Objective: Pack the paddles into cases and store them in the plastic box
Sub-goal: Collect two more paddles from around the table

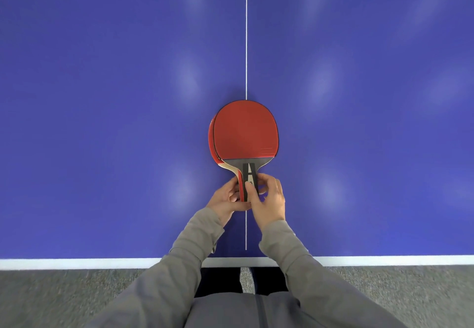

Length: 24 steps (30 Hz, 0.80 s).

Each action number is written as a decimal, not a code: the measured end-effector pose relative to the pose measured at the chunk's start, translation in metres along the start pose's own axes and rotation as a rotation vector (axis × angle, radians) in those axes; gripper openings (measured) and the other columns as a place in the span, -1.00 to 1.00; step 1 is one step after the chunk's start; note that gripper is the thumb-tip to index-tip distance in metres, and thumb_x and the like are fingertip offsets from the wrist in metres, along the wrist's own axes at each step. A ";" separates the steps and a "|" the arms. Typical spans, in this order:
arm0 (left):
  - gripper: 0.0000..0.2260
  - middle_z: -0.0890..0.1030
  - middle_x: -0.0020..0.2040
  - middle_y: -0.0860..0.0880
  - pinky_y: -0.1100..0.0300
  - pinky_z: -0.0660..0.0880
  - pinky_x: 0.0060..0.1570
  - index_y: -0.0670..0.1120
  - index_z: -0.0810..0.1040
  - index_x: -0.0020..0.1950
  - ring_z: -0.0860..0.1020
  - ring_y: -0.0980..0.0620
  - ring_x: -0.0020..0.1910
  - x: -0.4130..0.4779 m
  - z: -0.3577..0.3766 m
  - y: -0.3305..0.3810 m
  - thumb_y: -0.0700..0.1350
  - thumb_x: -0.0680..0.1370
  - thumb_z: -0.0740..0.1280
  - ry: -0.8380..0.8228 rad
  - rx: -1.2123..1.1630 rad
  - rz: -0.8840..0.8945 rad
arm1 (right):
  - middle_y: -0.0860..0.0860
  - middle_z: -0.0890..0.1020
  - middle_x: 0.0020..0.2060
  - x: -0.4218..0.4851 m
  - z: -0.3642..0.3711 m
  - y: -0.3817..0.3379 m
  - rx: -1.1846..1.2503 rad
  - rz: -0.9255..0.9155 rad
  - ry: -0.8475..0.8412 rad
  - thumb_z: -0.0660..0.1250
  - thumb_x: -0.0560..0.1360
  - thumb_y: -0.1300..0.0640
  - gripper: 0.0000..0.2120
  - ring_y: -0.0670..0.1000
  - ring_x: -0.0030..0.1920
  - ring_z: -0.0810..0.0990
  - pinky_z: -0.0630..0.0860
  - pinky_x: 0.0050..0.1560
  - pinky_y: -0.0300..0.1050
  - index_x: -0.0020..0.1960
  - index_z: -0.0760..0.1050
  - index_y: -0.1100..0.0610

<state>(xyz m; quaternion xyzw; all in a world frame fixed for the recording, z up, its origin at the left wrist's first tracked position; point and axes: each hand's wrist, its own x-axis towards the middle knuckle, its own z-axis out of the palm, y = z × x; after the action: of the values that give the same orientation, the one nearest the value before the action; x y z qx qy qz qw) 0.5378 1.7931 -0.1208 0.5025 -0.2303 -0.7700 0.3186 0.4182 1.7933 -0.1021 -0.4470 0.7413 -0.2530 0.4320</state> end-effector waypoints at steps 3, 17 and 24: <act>-0.53 0.66 -0.05 0.06 0.24 0.54 -0.01 -0.03 0.50 0.18 0.62 0.10 -0.02 0.002 0.003 0.000 -0.27 0.31 0.47 0.036 -0.049 -0.015 | -0.11 0.48 0.03 0.001 -0.012 0.006 0.022 0.008 0.033 0.35 0.50 0.04 -0.74 -0.14 -0.02 0.50 0.48 0.08 -0.13 0.17 0.47 0.05; -0.81 0.55 -0.16 0.04 0.17 0.45 -0.09 0.00 0.48 -0.02 0.52 0.05 -0.17 0.003 0.000 0.019 0.03 0.47 0.41 0.331 0.327 -0.054 | -0.04 0.15 0.50 -0.034 -0.082 0.068 -0.781 -0.099 -0.123 0.13 0.57 -0.13 -0.42 -0.06 0.49 0.12 0.08 0.42 -0.07 0.52 0.09 0.02; -0.72 0.52 -0.24 0.02 0.10 0.42 -0.10 0.00 0.49 -0.10 0.50 0.02 -0.23 -0.015 0.049 0.026 0.11 0.30 0.39 0.083 0.421 -0.043 | -0.04 0.08 0.52 -0.089 -0.122 0.111 -0.912 0.042 -0.183 0.08 0.59 -0.13 -0.43 -0.08 0.52 0.02 0.02 0.46 -0.05 0.53 0.02 0.01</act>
<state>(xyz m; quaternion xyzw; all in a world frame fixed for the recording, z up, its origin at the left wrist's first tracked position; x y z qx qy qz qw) 0.5040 1.7875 -0.0745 0.5941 -0.3617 -0.6903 0.1994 0.2830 1.9225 -0.0890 -0.5968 0.7446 0.1481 0.2598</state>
